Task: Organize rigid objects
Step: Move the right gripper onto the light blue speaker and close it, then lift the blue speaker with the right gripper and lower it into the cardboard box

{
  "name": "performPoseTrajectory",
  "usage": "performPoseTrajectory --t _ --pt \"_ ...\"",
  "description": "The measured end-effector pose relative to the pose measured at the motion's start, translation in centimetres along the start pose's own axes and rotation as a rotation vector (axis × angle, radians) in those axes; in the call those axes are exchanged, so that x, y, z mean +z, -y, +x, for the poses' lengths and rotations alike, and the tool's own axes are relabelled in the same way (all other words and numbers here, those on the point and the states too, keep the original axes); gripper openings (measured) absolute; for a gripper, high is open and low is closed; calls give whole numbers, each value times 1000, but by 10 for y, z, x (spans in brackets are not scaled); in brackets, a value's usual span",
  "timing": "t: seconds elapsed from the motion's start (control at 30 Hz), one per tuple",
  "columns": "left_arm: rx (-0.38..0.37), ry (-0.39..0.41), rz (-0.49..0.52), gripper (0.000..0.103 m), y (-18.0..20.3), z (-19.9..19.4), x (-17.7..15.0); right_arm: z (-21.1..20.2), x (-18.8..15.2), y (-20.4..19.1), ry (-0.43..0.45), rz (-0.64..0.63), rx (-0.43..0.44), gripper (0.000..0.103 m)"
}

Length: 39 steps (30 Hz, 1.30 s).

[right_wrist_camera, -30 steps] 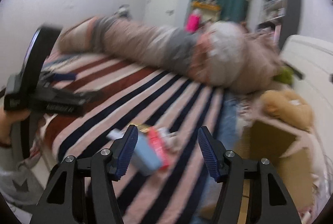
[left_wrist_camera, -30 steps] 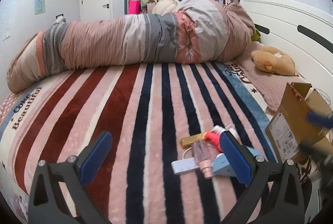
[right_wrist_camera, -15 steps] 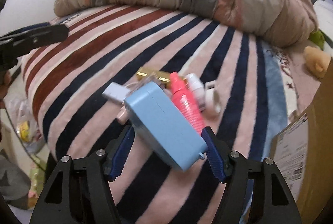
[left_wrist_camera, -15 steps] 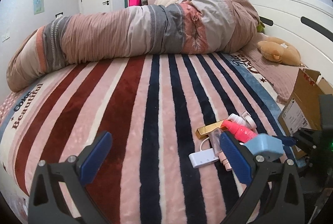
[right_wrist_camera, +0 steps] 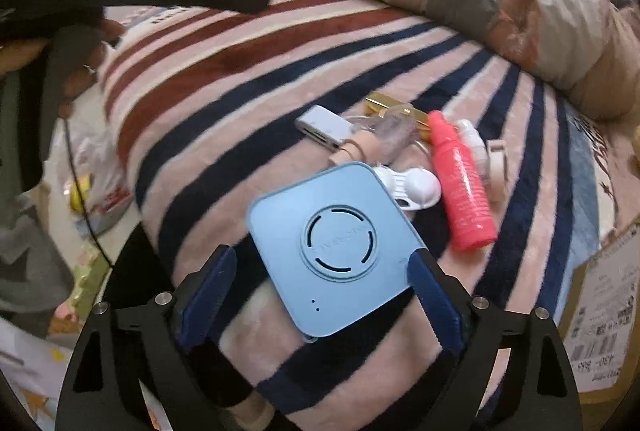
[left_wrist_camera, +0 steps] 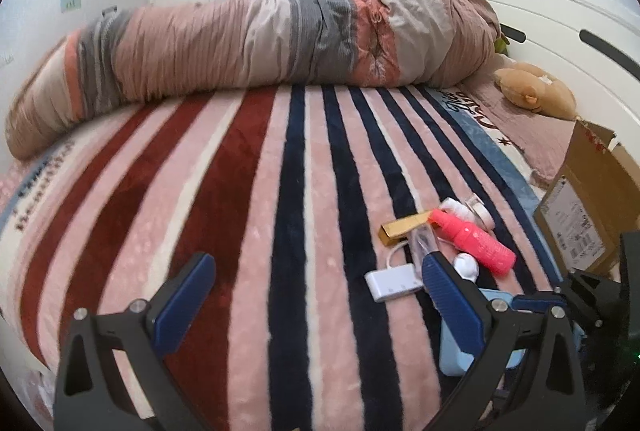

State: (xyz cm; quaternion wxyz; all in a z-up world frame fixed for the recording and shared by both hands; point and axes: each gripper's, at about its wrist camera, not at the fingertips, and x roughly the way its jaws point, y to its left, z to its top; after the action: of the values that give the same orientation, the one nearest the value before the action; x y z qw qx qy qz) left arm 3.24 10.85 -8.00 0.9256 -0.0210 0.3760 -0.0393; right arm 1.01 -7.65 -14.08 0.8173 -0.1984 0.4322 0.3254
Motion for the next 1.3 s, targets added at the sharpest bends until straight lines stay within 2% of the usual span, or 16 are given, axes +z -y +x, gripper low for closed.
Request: performPoseTrajectory --t 0.17,0.3,0.43,0.5,0.57,0.63,0.67,0.7,0.73,0.83,0.93,1.07,1.17,1.3 --pt "-60 -12 -11 102 -4 1 -6 7 1 10 40 -35 -2 94" --pt "-110 -23 12 102 0 -1 -10 14 3 19 75 -71 60 98" --pt "-136 -33 26 102 1 -2 -14 25 6 22 31 -68 121 98" --pt "-156 -41 32 102 3 -2 -16 25 4 22 -13 -13 194 98" --pt "-187 -48 30 102 3 -2 -17 21 2 21 -20 25 249 97" --pt "-227 -68 33 101 5 1 -19 20 4 23 -11 48 237 97" --pt "-243 -78 35 99 5 3 -20 21 5 24 -9 53 225 94" --pt "-269 -90 37 98 6 5 -21 26 7 25 -18 57 218 83" --pt "-288 -98 37 97 8 6 -22 30 9 25 -26 65 223 82" --pt "-325 -129 58 96 12 10 -24 32 12 18 -31 38 197 81" --pt "-374 -155 65 89 17 13 -26 31 12 8 -37 2 154 80" --pt "-438 -188 53 89 22 19 -29 40 11 -1 -49 -42 92 79" --pt "-446 -199 47 89 26 16 -30 25 12 0 19 -21 58 78" --pt "-581 -175 42 89 35 -1 -14 -30 19 0 200 -19 61 78"
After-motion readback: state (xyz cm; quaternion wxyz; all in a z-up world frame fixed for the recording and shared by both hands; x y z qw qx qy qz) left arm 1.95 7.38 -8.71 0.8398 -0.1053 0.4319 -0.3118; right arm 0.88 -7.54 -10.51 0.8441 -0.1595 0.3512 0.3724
